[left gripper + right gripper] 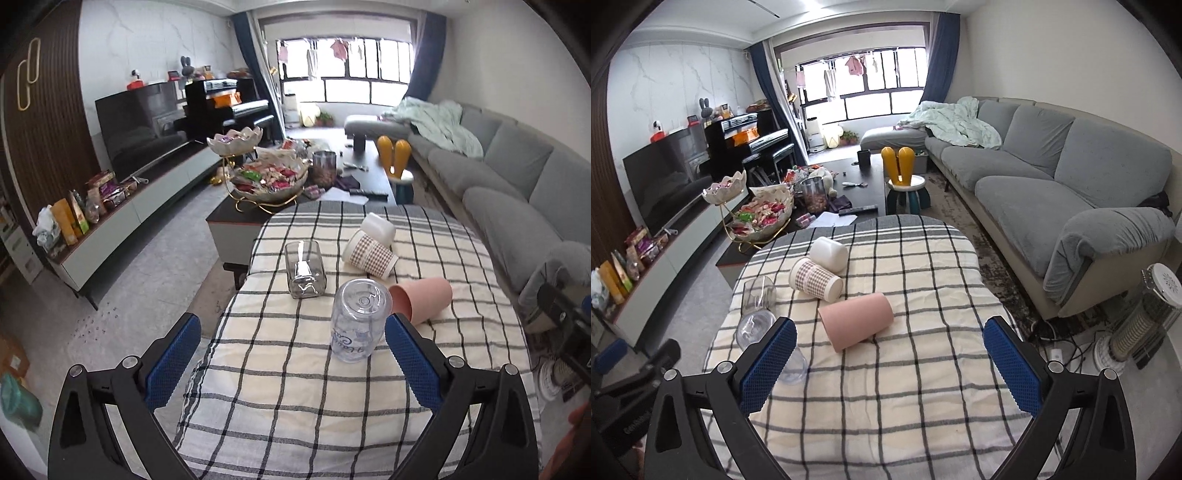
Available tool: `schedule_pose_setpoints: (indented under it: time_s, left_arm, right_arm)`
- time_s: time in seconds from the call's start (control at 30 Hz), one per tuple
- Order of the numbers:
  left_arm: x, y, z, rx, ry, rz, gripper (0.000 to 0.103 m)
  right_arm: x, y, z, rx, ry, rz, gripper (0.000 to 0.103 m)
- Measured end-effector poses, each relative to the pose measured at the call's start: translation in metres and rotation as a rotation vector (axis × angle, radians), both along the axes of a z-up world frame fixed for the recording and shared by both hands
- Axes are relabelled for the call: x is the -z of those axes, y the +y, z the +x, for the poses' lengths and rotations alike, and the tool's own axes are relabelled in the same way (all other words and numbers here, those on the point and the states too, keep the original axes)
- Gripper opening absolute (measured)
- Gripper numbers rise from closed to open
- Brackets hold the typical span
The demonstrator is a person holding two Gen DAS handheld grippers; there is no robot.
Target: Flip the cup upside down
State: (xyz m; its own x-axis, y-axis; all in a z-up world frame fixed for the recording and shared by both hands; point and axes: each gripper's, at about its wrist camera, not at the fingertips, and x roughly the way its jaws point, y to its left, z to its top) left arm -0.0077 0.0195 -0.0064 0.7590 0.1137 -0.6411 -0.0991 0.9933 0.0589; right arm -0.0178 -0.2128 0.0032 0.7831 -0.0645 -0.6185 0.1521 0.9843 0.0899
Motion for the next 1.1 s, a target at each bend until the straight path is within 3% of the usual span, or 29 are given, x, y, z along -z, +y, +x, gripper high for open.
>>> schedule_pose_setpoints:
  time_s: [1.1]
  left_arm:
    - [-0.0082,-0.0031,-0.0099,0.02,-0.021,-0.013,0.103]
  right_arm:
    - [-0.0015,-0.0033,-0.0068,0.016,-0.009,-0.006,0.102]
